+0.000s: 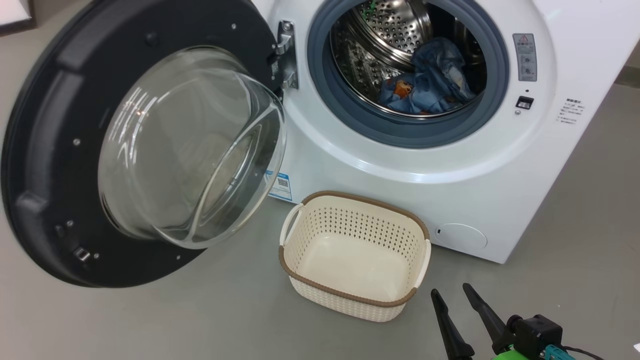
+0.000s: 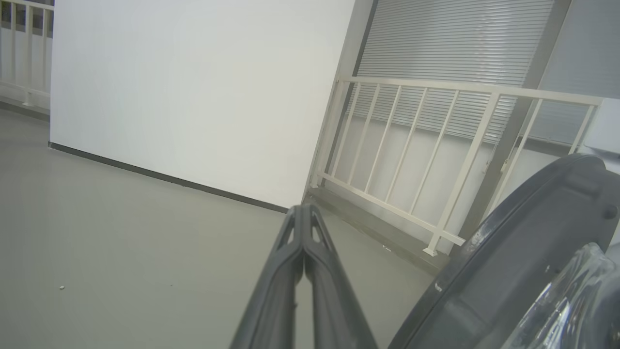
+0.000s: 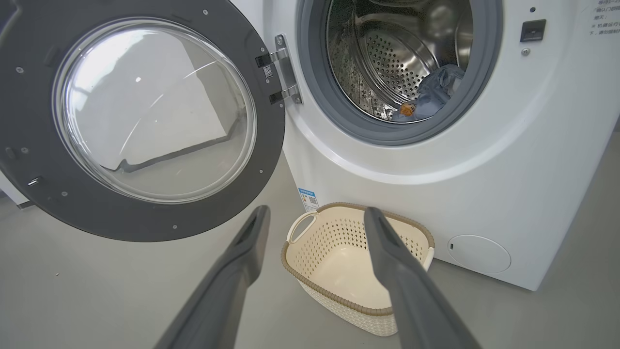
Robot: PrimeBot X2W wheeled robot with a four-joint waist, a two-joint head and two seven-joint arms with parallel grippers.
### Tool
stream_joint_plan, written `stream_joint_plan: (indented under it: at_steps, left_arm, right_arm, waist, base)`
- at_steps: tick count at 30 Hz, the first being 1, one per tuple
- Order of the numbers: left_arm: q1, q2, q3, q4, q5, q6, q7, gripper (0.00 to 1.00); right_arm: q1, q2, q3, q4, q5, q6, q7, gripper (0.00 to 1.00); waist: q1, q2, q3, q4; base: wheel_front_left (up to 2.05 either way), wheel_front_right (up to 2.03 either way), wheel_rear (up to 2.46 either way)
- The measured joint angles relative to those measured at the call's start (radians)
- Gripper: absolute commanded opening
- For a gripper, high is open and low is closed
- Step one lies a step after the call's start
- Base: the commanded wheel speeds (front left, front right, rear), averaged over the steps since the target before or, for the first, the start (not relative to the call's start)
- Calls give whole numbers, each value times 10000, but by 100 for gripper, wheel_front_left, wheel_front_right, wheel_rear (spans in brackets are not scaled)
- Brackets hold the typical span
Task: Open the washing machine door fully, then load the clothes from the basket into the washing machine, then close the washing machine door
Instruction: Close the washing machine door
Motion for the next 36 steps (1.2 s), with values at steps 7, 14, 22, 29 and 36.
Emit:
stream_joint_plan:
  at_steps: [7, 14, 22, 29, 36]
  left_arm:
    - [-1185, 439, 479, 1325, -1064, -178, -4, 0]
    - [-2441, 1175, 809, 2905, -3175, -382, 600, 0]
    - [-3476, 2057, 773, 3839, -6510, -382, 2387, 0]
    - [-4138, 2522, 993, 5101, -7986, -382, 3718, 0]
    - [-4730, 2759, 1365, 6236, -8960, -382, 4683, 0]
  right_arm:
    - [-10, -2, 44, 2, -48, 0, 0, 100]
    - [-20, -4, 40, 15, -111, 0, 0, 100]
    - [-134, -6, 29, 21, -282, 0, 0, 100]
    - [-291, -8, 31, 61, -349, 0, 0, 100]
    - [-367, -12, 27, 63, -466, 0, 0, 100]
  waist:
    - [0, 0, 158, -244]
    - [0, 0, 289, -435]
    - [0, 0, 521, -642]
    - [0, 0, 708, -845]
    - [0, 0, 840, -1047]
  base:
    - [0, 0, 0]
    - [0, 0, 0]
    - [0, 0, 0]
    - [0, 0, 0]
    - [0, 0, 0]
